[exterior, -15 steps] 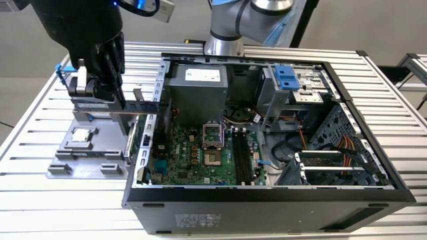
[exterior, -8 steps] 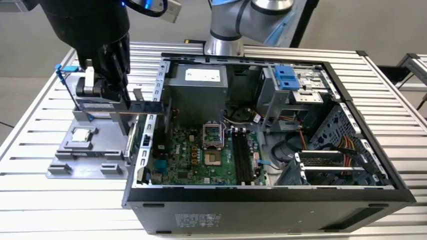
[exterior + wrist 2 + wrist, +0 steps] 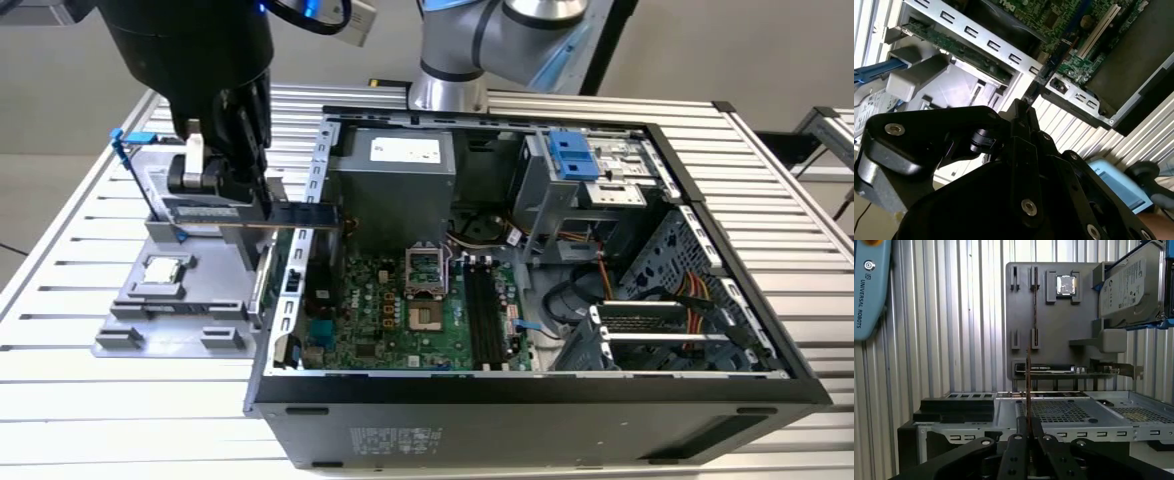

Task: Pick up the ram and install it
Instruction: 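Pick up the ram and move it above insertion slot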

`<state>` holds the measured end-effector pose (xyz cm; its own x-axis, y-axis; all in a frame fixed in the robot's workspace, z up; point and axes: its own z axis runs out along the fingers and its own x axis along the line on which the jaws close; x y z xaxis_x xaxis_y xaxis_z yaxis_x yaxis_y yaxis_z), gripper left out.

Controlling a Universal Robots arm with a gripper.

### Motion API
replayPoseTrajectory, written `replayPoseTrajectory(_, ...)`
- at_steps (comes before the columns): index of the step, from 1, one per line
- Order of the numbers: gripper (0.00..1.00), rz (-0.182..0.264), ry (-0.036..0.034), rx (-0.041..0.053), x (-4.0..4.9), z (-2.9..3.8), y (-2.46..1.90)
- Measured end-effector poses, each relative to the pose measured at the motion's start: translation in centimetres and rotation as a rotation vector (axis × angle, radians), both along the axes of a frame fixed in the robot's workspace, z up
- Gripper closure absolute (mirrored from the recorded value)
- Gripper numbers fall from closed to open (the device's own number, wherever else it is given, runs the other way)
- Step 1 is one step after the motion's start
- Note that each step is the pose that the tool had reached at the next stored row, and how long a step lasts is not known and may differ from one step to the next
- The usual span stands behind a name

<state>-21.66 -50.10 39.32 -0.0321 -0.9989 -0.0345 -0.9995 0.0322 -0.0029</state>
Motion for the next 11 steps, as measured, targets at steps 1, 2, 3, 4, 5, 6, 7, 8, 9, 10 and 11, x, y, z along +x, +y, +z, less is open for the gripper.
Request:
replayPoseTrajectory(1,1.00,0.000,0.0000,0.0000,0.09,0.00,0.00)
replayPoseTrajectory(2,1.00,0.000,0.0000,0.0000,0.17,0.00,0.00)
replayPoseTrajectory(3,1.00,0.000,0.0000,0.0001,0.26,0.00,0.00)
replayPoseTrajectory(4,1.00,0.000,0.0000,0.0000,0.35,0.00,0.00)
replayPoseTrajectory(5,1.00,0.000,0.0000,0.0001,0.42,0.00,0.00)
replayPoseTrajectory(6,1.00,0.000,0.0000,0.0000,0.51,0.00,0.00)
replayPoseTrajectory(7,1.00,0.000,0.0000,0.0000,0.59,0.00,0.00)
replayPoseTrajectory(8,1.00,0.000,0.0000,0.0000,0.66,0.00,0.00)
replayPoseTrajectory(9,1.00,0.000,0.0000,0.0000,0.74,0.00,0.00)
replayPoseTrajectory(10,1.00,0.000,0.0000,0.0001,0.82,0.00,0.00)
replayPoseTrajectory(11,1.00,0.000,-0.0001,0.0001,0.90,-0.01,0.00)
